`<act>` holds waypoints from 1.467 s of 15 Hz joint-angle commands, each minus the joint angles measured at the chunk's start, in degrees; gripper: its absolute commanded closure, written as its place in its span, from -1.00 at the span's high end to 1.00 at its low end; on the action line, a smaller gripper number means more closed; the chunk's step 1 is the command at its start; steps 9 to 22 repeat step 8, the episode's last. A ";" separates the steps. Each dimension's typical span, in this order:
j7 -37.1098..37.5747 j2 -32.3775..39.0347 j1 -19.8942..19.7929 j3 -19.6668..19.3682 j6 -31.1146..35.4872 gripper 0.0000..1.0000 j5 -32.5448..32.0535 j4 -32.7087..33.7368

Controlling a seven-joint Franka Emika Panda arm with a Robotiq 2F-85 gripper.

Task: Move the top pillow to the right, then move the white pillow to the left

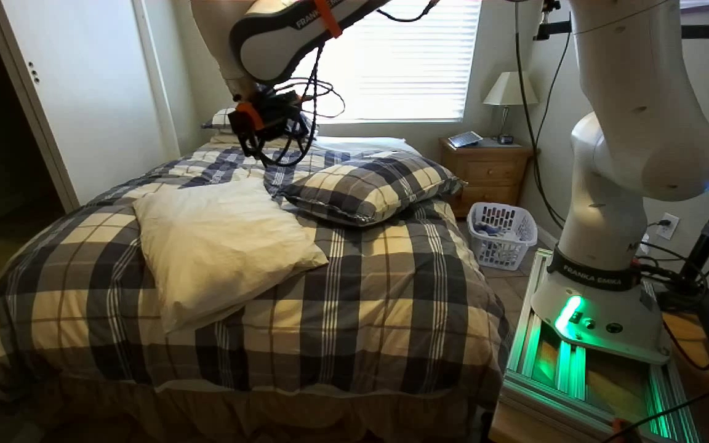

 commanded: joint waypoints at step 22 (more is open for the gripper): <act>3.46 -2.00 -2.21 4.02 -3.32 1.00 -3.49 -1.80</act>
